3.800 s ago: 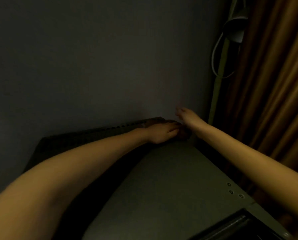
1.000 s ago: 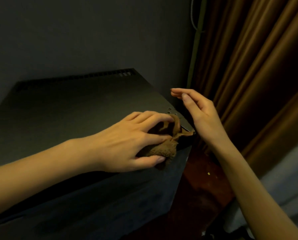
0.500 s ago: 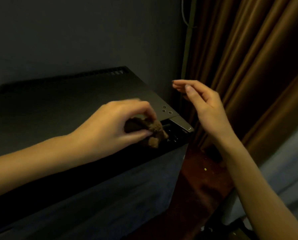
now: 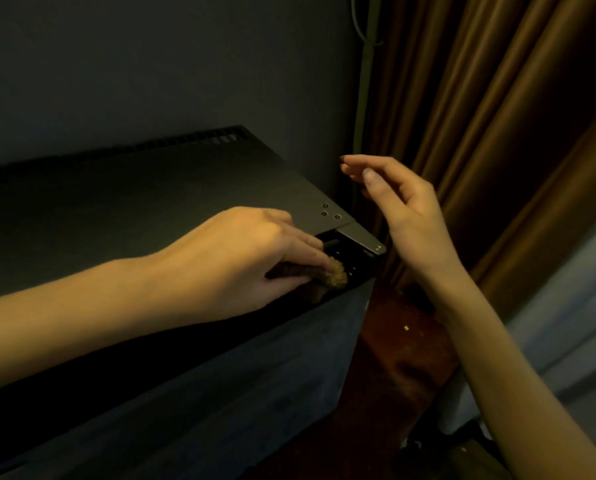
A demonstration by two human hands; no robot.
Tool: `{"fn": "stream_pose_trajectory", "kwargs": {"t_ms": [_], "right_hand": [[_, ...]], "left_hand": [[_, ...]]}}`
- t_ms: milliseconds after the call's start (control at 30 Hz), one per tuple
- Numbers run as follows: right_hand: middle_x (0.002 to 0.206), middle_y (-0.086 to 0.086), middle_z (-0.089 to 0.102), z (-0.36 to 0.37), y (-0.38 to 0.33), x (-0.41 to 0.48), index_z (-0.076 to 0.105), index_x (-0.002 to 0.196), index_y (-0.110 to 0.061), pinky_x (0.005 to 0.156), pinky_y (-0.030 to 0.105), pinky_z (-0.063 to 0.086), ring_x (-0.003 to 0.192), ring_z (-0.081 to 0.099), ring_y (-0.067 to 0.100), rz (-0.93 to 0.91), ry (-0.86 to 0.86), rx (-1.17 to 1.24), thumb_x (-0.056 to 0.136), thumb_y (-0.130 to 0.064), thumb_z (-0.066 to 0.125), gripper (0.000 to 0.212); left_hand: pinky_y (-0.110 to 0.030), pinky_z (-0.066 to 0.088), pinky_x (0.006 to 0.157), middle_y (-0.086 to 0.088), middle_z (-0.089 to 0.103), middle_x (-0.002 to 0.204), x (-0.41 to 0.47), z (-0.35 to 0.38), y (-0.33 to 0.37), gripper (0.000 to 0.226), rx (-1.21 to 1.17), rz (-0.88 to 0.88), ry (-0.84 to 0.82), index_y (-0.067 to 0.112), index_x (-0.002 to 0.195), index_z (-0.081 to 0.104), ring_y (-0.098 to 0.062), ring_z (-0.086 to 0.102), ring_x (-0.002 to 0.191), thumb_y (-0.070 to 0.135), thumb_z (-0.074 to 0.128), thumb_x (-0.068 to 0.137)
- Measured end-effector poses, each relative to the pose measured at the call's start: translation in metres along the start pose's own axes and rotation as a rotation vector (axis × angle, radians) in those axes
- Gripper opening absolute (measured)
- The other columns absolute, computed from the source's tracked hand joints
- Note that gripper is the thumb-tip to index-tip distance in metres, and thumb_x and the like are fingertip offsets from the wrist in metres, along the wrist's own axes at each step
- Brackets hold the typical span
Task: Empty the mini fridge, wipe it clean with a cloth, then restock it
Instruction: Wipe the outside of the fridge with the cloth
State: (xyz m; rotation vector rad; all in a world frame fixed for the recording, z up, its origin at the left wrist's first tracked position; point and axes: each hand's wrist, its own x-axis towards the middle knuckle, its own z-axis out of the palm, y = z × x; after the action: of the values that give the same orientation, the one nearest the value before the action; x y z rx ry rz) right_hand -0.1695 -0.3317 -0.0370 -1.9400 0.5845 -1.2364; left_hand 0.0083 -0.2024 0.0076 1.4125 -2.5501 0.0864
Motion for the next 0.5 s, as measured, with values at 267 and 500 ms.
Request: {"fn": "stream_pose_trajectory", "kwargs": {"t_ms": [267,500], "right_hand": [[0.12,-0.009,0.063,0.002,-0.006,-0.001,0.059,0.121,-0.023,0.098,0.015,0.042,0.117,0.055,0.0,-0.001,-0.034,-0.027,0.101,-0.015,0.045,0.025],[0.118,-0.004,0.064,0.024,-0.021,0.004,0.06,0.122,-0.014,0.097,0.017,0.044,0.115,0.057,0.003,-0.04,-0.095,0.002,0.101,-0.012,0.045,0.026]], "left_hand": [[-0.002,0.038,0.067,0.031,0.046,0.078,0.011,0.001,0.001,0.026,-0.056,-0.027,0.08,0.04,0.103,0.072,0.012,0.048,0.085,0.028,0.067,0.079],[0.005,0.031,0.069,0.039,0.044,0.082,0.014,0.003,-0.001,0.025,-0.224,-0.045,0.078,0.024,0.106,0.073,0.028,0.046,0.076,0.014,0.07,0.084]]}}
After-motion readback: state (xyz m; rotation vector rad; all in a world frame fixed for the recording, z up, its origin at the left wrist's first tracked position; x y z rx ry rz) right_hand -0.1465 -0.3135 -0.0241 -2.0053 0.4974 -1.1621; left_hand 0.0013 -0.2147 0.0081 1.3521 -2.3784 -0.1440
